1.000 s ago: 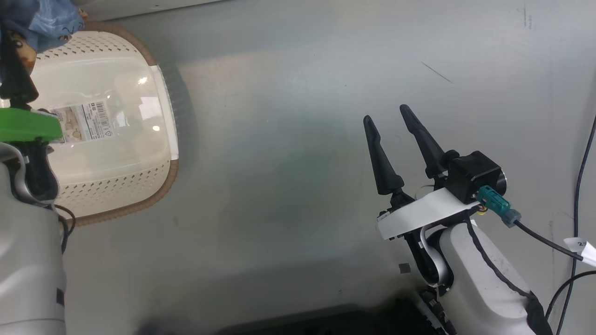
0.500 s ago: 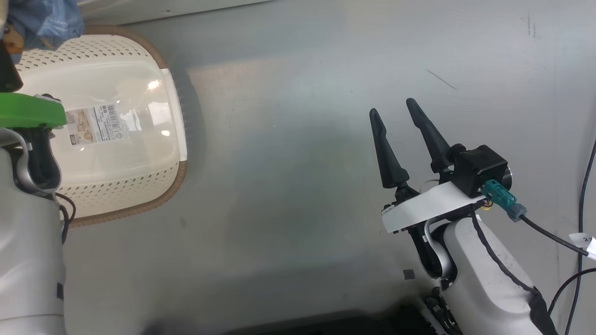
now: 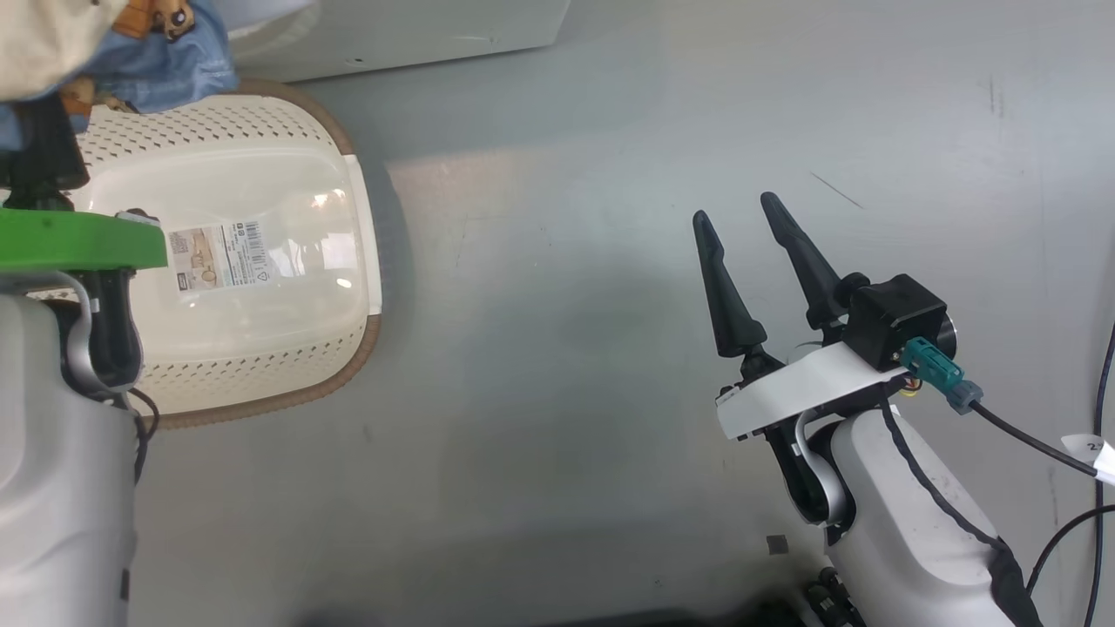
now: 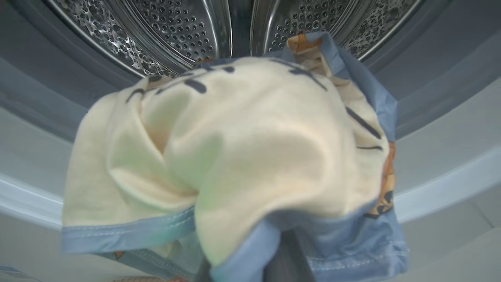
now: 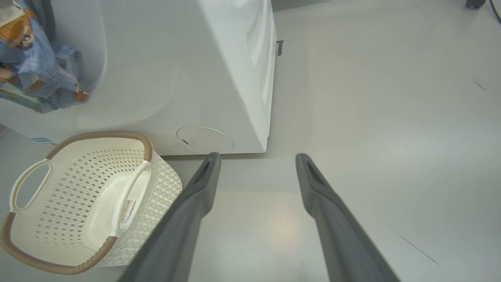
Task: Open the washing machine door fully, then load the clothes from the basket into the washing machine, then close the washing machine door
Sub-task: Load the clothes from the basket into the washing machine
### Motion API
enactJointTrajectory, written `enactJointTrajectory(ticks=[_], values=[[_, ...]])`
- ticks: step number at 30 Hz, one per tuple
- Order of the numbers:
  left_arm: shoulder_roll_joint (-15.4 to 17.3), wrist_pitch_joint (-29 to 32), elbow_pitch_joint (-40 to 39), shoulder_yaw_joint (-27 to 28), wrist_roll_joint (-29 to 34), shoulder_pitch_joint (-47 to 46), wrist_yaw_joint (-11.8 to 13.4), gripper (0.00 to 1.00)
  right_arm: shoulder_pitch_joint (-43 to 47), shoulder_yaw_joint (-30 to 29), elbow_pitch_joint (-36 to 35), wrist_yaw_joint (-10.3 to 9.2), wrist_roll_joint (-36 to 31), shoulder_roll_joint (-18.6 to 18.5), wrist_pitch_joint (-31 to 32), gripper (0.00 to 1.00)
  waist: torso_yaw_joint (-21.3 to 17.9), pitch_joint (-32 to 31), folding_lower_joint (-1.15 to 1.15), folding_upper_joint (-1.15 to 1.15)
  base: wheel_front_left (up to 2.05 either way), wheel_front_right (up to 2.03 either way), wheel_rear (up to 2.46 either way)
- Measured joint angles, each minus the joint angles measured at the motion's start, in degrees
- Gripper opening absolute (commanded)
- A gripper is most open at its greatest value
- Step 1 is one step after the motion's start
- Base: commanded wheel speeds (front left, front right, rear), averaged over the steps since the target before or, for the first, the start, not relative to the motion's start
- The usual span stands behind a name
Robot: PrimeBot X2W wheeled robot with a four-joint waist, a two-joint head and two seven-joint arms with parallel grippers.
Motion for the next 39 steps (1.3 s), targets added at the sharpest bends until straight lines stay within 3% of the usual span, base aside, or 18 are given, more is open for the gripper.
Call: enactJointTrajectory(ticks=[7,17,24,39], values=[[2.64,0.0,-4.59,-0.81,0.34,-0.42,0.0,0.0,0.04,0.1,0.15,0.05,0.69,-0.01,0.0,1.0,0.19,-1.07,0.0,0.0,0.0,0.0,0.0],[6.15,0.0,-5.14,0.05,0.14,-5.99,0.0,0.0,0.23,0.71,0.22,0.53,1.71,-0.01,0.0,1.0,-0.84,-1.76,0.0,0.0,0.0,0.0,0.0],[8.8,0.15,-2.52,-1.08,-0.16,-9.85,0.0,0.0,0.23,2.34,0.1,0.55,2.45,0.02,0.0,1.0,-1.91,-1.64,0.0,0.0,0.0,0.0,0.0],[12.57,6.87,1.54,-2.98,-1.57,-21.62,0.0,0.0,0.23,3.48,-0.31,0.49,3.44,0.01,0.0,1.0,-4.22,0.96,0.0,0.0,0.0,0.0,0.0]])
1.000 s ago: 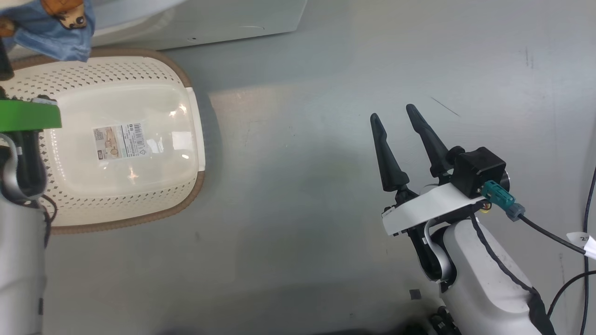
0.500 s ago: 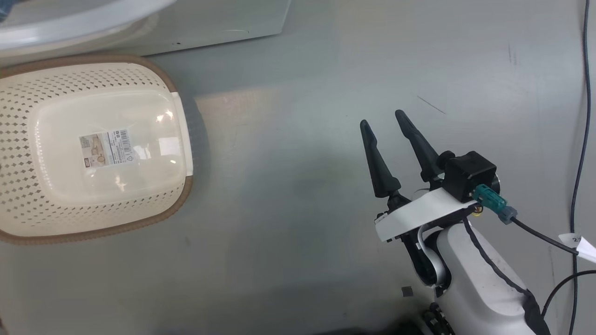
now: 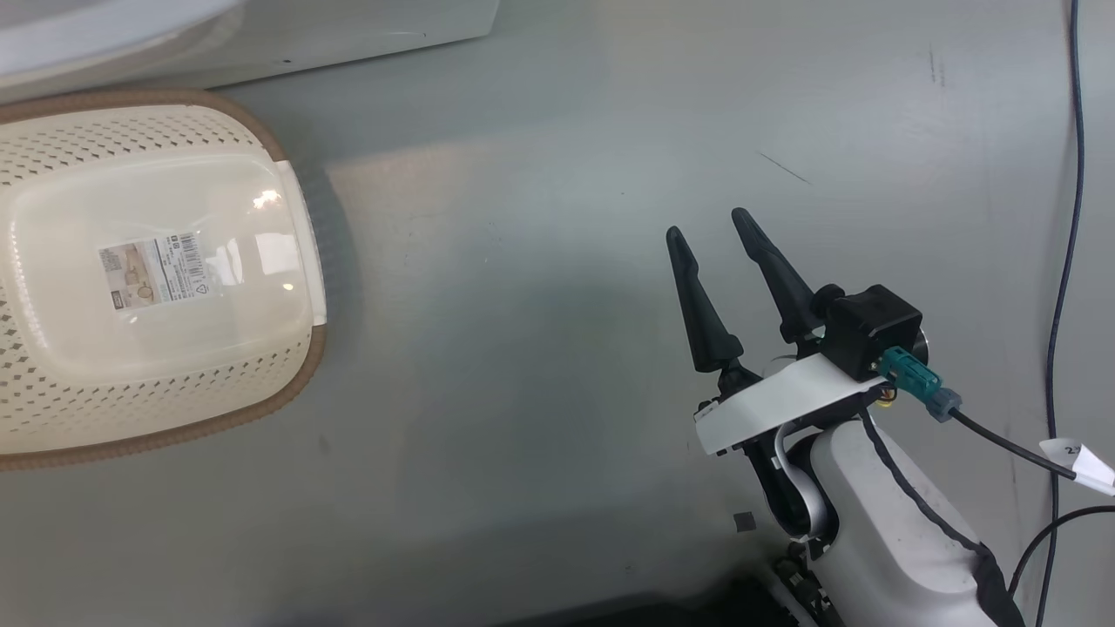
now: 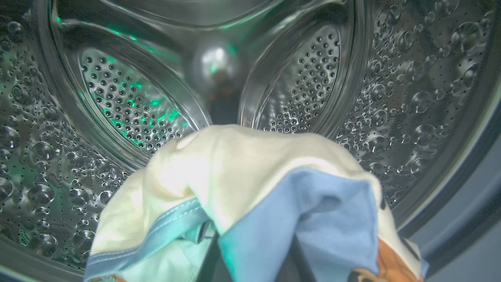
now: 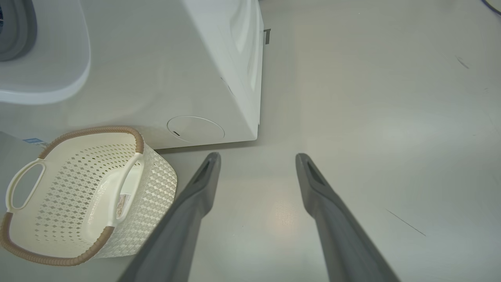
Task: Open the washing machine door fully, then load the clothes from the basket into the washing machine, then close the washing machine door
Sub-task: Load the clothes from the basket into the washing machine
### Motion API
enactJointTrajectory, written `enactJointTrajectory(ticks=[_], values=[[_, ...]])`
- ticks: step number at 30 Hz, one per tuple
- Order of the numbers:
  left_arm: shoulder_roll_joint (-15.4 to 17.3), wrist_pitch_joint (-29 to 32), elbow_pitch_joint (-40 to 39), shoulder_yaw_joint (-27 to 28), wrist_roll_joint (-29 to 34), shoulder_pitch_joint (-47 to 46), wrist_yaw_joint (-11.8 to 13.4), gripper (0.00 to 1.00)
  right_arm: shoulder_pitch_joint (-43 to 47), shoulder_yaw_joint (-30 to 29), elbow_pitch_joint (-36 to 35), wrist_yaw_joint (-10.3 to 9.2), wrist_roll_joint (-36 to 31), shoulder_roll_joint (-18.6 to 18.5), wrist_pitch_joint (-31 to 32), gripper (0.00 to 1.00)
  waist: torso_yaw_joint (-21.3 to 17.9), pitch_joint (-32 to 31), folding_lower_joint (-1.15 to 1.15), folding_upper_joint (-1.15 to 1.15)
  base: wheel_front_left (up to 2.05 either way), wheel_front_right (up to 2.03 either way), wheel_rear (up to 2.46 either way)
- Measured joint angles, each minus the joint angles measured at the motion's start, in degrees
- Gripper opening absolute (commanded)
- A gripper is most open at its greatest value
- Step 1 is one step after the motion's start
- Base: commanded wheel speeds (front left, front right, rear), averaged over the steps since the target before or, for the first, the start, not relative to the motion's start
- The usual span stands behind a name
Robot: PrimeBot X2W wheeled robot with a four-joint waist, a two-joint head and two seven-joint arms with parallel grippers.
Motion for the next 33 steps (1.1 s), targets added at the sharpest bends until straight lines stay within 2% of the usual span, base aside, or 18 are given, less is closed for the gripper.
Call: enactJointTrajectory(ticks=[20,23,33], values=[[5.2,9.43,4.27,-4.83,-2.56,-17.27,0.0,0.0,0.69,2.92,-1.26,-0.59,1.76,0.03,0.0,1.0,-2.25,5.66,0.0,0.0,0.0,0.0,0.0],[6.22,9.2,3.83,-6.72,-2.48,-19.31,0.0,0.0,0.69,3.59,-1.47,-0.59,2.15,0.03,0.0,1.0,-2.66,6.7,0.0,0.0,0.0,0.0,0.0],[6.31,5.8,5.26,-9.78,-2.56,-24.36,0.0,0.0,0.68,4.55,-1.76,-0.62,2.72,0.05,0.0,1.0,-4.34,8.63,0.0,0.0,0.0,0.0,0.0]])
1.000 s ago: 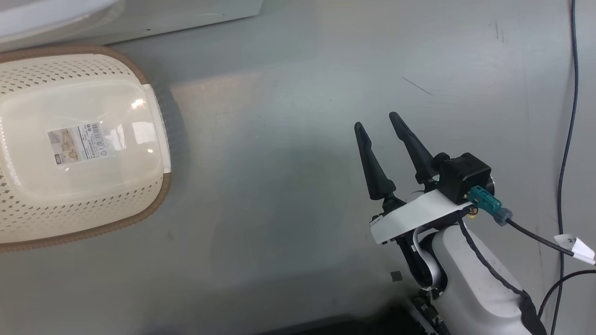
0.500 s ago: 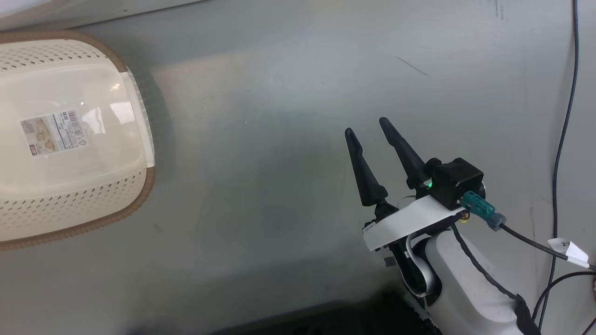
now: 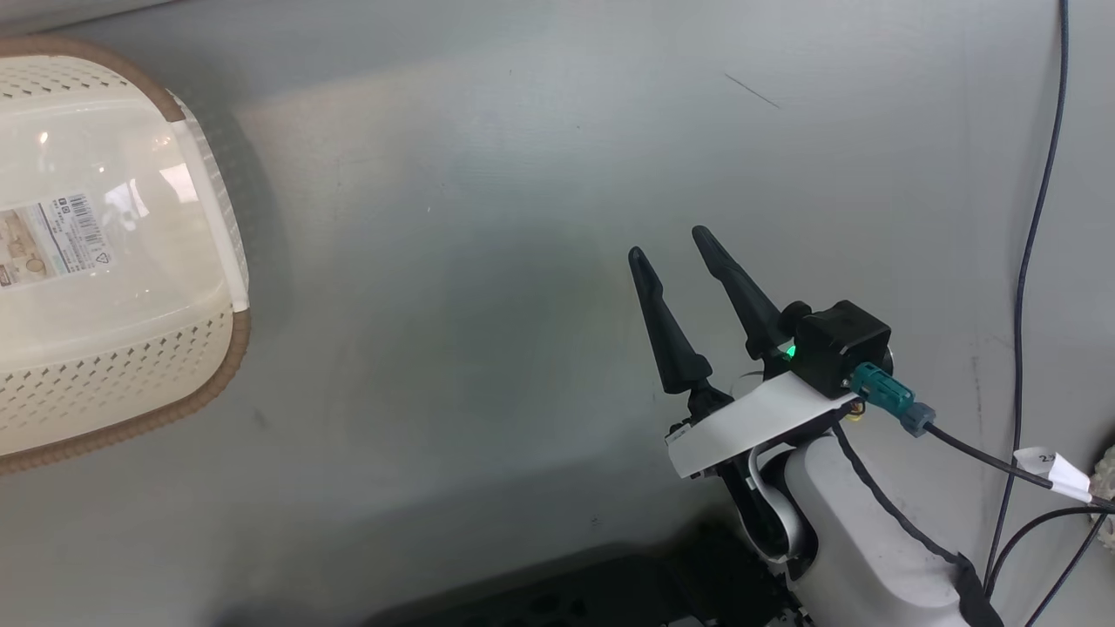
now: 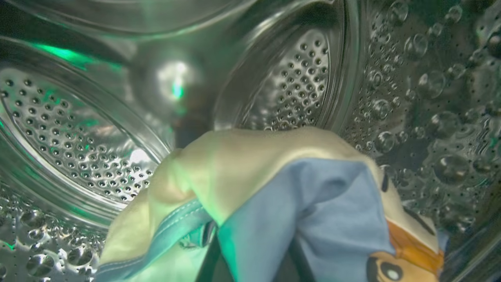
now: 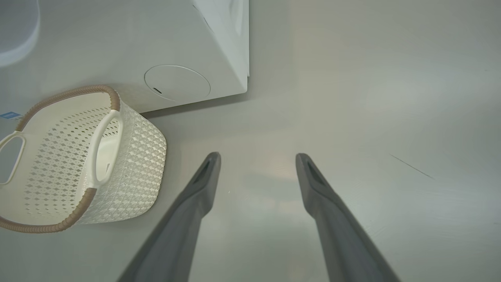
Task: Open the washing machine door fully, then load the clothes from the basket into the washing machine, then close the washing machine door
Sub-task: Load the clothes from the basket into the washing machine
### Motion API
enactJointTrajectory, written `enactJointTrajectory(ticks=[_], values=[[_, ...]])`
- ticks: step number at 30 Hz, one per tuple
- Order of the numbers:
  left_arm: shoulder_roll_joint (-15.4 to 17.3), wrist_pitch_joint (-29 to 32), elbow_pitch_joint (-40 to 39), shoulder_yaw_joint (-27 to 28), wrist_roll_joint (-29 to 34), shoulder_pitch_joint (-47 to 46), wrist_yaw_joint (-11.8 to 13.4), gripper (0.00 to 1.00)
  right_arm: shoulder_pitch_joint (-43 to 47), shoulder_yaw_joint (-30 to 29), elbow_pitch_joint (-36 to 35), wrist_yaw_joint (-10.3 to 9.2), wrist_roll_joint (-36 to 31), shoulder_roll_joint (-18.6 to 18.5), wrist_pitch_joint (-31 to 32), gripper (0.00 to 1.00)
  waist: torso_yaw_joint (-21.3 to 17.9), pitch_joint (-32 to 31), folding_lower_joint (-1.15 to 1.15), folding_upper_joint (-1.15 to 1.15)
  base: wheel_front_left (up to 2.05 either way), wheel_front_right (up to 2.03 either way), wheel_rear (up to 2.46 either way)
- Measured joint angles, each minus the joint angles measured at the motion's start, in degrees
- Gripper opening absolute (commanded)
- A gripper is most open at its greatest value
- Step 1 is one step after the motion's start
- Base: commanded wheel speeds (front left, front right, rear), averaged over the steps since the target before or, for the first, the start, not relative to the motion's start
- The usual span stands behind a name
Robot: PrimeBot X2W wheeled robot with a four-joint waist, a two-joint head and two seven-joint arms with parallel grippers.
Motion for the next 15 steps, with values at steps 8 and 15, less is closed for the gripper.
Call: enactJointTrajectory(ticks=[8,15], values=[[0.78,3.46,5.95,-2.63,-0.9,0.02,0.0,0.0,-0.03,0.51,0.05,-0.45,0.32,0.02,0.0,1.0,-0.43,0.2,0.0,0.0,0.0,0.0,0.0],[0.74,6.57,10.6,-3.15,-2.65,0.1,0.0,0.0,-0.13,0.45,0.54,-0.52,0.4,0.04,0.0,1.0,-0.4,-0.61,0.0,0.0,0.0,0.0,0.0]])
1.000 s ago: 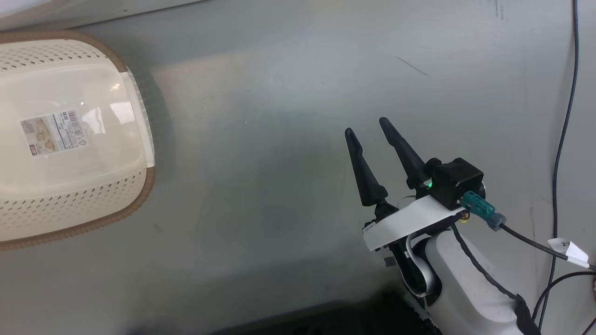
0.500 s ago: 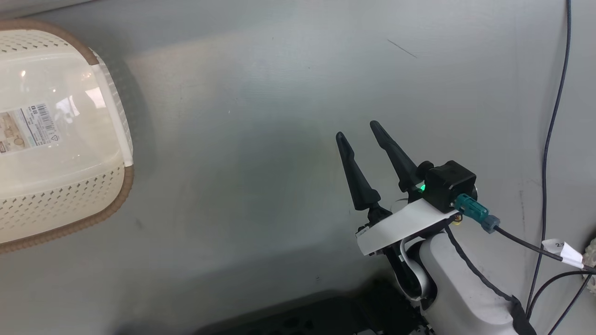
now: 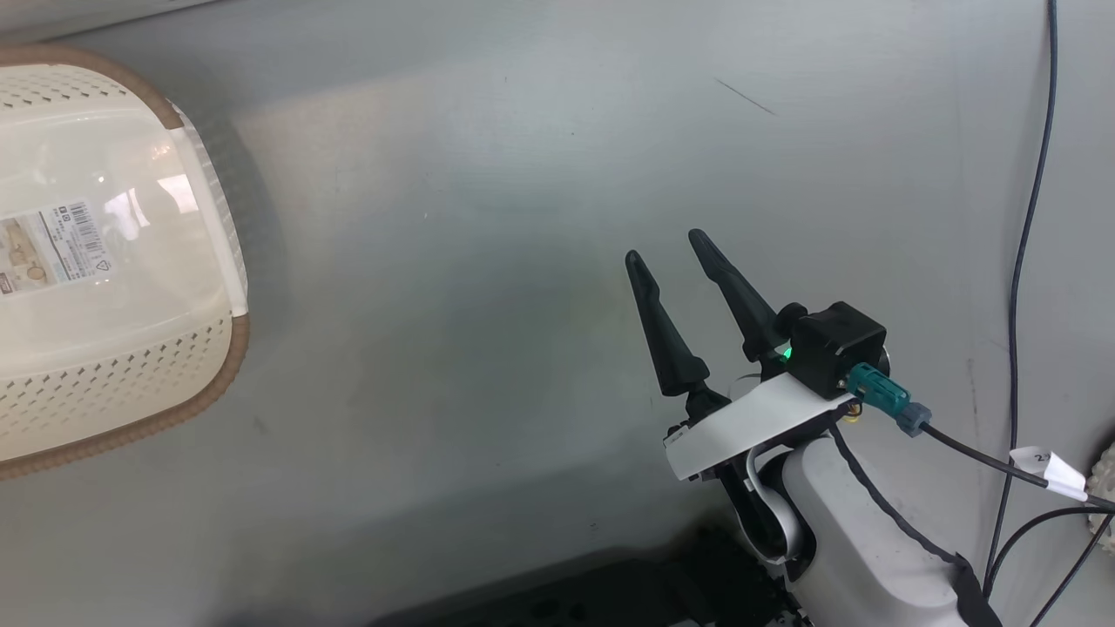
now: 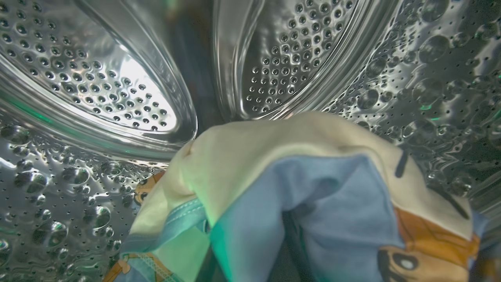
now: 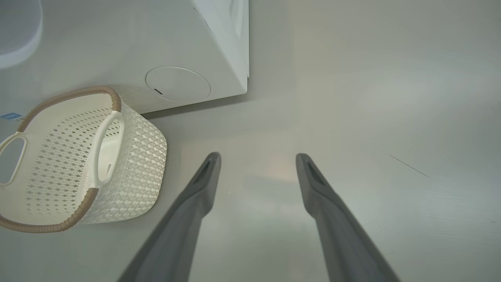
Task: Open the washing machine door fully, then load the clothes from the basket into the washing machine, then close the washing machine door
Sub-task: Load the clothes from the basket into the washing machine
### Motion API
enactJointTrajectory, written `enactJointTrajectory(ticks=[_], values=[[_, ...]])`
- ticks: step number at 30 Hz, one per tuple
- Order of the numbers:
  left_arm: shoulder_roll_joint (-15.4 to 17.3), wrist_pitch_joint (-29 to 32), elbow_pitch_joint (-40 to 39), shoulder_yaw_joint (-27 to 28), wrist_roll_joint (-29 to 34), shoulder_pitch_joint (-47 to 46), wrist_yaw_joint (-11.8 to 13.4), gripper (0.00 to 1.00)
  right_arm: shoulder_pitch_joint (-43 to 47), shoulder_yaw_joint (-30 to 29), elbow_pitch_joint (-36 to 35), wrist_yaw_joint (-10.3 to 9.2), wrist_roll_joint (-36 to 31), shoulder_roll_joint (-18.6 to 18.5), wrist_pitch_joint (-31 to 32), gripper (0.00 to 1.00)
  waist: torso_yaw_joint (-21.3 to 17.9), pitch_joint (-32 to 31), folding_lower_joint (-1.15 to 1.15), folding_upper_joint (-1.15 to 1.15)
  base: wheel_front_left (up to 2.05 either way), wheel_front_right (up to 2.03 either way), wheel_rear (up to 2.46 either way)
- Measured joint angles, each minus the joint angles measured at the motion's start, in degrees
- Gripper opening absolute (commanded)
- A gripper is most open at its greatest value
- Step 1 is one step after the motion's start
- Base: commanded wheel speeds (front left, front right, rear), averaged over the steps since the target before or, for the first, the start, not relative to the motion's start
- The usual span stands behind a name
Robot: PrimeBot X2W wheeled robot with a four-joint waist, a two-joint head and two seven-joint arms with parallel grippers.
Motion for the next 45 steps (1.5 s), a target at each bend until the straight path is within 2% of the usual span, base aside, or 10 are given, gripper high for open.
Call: enactJointTrajectory(ticks=[2,3,4,5,6,16,22,45], values=[[0.02,1.31,0.62,-0.24,-0.53,-0.07,0.0,0.0,0.0,0.03,0.01,0.0,0.0,-0.01,0.0,1.0,0.08,-0.28,0.0,0.0,0.0,0.0,0.0],[0.03,1.51,0.85,-0.31,-0.75,-0.07,0.0,0.15,0.0,0.04,0.01,0.0,0.0,0.0,0.0,1.0,0.12,-0.36,0.0,0.0,0.0,0.0,0.0],[0.04,1.51,1.02,-0.41,-0.8,-0.08,0.0,0.44,0.0,0.05,0.01,0.0,0.0,-0.01,0.0,1.0,0.14,-0.41,0.0,0.0,0.0,0.0,0.0],[0.03,1.51,1.3,-0.41,-0.81,-0.13,0.0,0.57,0.0,0.07,0.01,0.0,0.0,0.0,0.0,1.0,0.16,-0.47,0.0,0.0,0.0,0.0,0.0],[0.04,1.49,1.7,-0.38,-0.87,-0.25,0.0,1.0,-0.01,0.07,0.02,0.0,0.0,-0.01,0.0,1.0,0.18,-0.53,0.0,0.0,0.0,0.0,0.0],[-1.13,4.57,6.39,-0.21,-1.7,-0.58,0.0,1.0,-0.01,-0.48,0.73,-0.43,0.01,-0.02,0.0,1.0,0.66,-1.67,0.0,0.0,0.0,0.0,0.0],[-2.55,3.91,7.68,-0.48,-1.93,-0.07,0.0,1.0,-0.06,-1.23,1.05,-0.44,0.0,-0.01,0.0,1.0,1.2,-2.63,0.0,0.0,0.0,0.0,0.0],[-6.17,-4.38,10.22,-1.11,-2.43,6.77,0.0,1.0,-0.79,-4.28,3.13,-0.36,-0.65,-0.04,0.0,1.0,4.27,-8.7,0.0,0.0,0.0,0.0,0.0]])
